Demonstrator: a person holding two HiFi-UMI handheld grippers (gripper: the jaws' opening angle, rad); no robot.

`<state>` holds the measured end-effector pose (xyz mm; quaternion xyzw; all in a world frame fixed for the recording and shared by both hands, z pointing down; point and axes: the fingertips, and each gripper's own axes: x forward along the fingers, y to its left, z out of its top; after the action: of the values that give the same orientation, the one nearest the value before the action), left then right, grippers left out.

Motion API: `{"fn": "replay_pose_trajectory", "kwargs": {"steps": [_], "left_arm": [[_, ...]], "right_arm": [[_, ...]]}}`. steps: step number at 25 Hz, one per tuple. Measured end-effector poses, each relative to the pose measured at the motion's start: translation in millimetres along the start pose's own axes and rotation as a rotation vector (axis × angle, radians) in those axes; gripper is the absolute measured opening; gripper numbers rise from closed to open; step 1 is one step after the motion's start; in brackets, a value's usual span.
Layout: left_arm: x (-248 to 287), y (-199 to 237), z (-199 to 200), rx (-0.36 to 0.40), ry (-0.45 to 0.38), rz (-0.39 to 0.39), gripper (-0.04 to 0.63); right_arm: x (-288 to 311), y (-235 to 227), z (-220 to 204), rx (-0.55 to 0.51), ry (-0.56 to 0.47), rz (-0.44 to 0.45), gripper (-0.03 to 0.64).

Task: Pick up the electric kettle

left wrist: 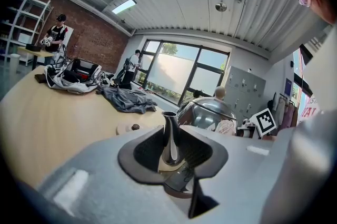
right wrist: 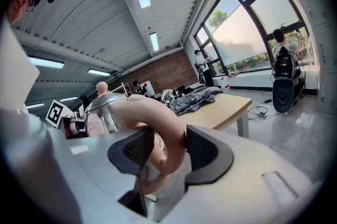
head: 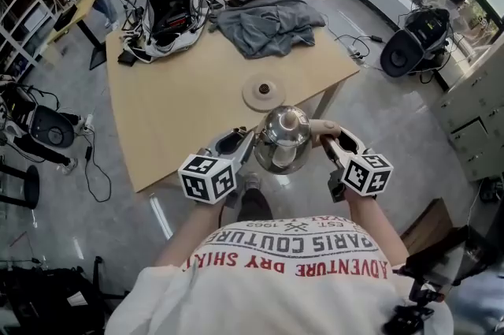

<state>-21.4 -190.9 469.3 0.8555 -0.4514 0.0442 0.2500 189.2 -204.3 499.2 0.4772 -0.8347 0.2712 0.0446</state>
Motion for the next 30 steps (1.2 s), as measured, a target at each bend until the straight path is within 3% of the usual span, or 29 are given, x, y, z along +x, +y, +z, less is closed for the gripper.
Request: {"fn": "replay_pose_trajectory", "kwargs": {"steps": [14,30], "left_arm": [[-37.0,-40.4,-29.0,-0.012,-0.007,0.012,0.09],[-42.6,-43.6,-19.2,0.008,-0.028,0.019,0.089]], "right_arm": [[-53.7,10.9,-26.0,0.016,-0.003,0.016,0.183],[-54.1,16.4,-16.9,0.014,-0.04,0.032,0.183]]}}
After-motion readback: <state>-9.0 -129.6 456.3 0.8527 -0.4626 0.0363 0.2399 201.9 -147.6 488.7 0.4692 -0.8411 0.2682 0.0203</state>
